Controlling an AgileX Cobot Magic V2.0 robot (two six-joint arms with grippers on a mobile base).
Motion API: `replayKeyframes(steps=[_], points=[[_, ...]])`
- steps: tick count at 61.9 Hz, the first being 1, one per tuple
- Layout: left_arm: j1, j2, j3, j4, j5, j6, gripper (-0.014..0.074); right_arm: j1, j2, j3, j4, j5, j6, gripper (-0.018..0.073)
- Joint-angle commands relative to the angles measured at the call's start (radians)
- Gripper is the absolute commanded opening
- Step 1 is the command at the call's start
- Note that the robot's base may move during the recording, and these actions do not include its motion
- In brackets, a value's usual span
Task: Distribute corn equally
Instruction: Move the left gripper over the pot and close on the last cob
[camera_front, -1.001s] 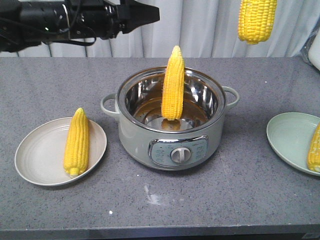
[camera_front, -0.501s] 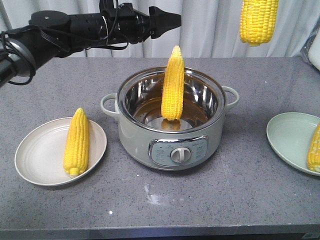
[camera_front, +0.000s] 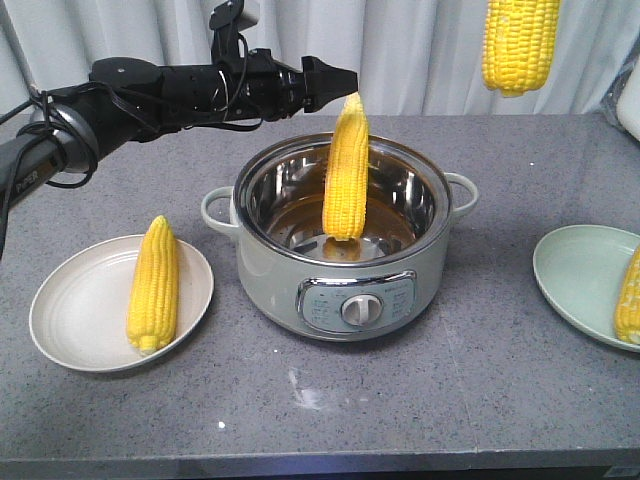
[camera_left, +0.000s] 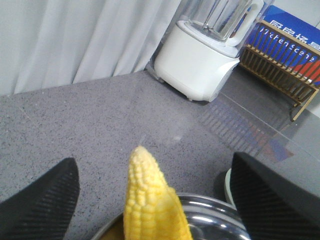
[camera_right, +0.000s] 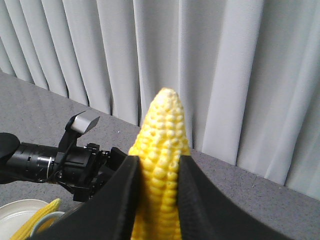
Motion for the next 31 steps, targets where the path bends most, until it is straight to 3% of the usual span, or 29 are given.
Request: replayKeyframes(steps=[1,31], points=[[-0.011,-0.062,-0.033,-0.059,0.017,-0.025,0.0594,-0.008,-0.035,-0.029,0.034,-0.060,-0.005,-0.0006],[-0.045,-0.026,-0.033,-0.059,0.066,-0.025,0.0594,-0.008,-0.035,-0.029,0.034,-0.060,-0.005,-0.0006]])
